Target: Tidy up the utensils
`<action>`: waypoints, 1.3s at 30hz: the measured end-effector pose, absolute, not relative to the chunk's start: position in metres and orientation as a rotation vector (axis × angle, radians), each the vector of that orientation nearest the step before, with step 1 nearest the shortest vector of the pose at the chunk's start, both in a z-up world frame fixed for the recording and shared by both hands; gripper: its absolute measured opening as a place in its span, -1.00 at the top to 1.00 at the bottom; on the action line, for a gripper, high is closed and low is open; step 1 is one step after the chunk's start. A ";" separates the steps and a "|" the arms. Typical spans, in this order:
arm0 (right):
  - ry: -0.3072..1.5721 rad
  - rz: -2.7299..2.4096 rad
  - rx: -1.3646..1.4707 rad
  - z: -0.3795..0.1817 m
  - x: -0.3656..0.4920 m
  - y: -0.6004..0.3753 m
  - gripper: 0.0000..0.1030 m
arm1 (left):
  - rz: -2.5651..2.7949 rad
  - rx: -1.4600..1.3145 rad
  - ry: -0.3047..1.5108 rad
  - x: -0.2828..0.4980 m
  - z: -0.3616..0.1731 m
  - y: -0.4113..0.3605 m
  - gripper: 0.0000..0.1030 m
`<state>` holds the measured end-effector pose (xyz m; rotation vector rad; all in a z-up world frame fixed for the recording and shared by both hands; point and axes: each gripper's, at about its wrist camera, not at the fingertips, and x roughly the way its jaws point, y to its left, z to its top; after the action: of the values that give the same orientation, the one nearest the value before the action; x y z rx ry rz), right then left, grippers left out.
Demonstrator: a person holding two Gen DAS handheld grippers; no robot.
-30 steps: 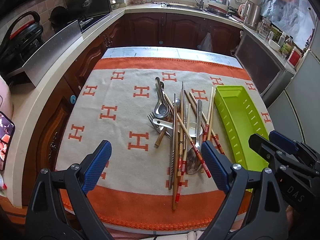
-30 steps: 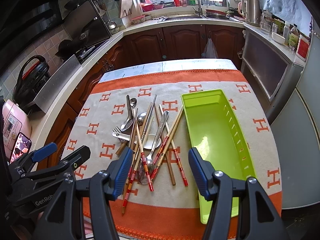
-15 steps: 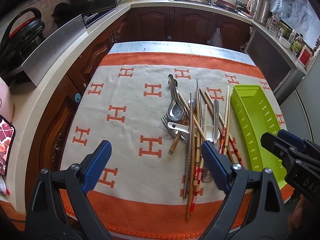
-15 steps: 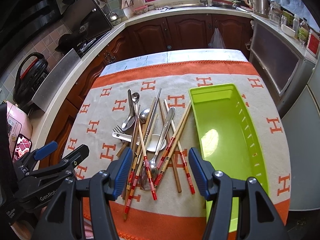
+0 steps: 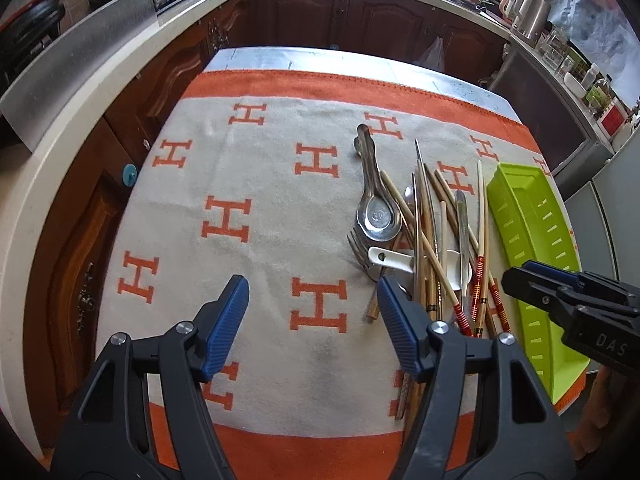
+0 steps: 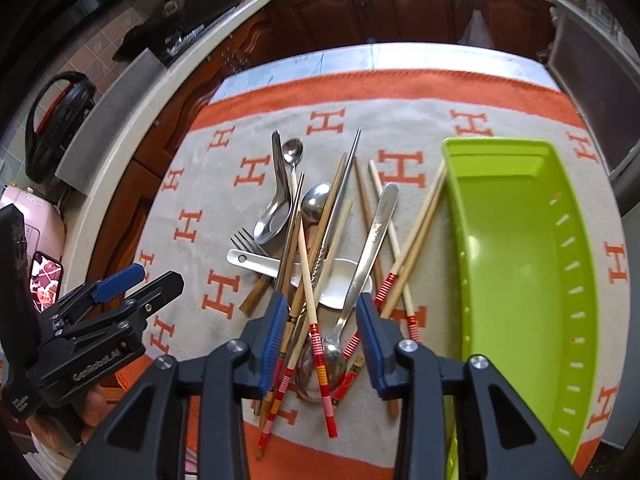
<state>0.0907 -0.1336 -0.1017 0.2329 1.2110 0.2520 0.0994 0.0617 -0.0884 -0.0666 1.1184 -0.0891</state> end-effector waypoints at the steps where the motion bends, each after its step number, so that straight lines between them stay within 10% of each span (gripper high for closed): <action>1: 1.226 0.261 0.228 -0.108 0.095 -0.130 0.44 | -0.098 -0.088 1.133 0.102 -0.093 0.064 -0.25; 15: 1.332 0.313 0.153 -0.149 0.111 -0.110 0.86 | -0.255 -0.201 1.232 0.099 -0.140 0.050 0.09; 39: 1.076 0.222 0.374 -0.098 0.050 -0.176 0.90 | -0.402 -0.214 1.245 0.104 -0.156 0.021 0.54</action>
<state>0.0504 -0.1756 -0.0983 0.3744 1.0759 0.2225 0.1045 0.0208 -0.1565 -0.2137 1.2449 -0.4024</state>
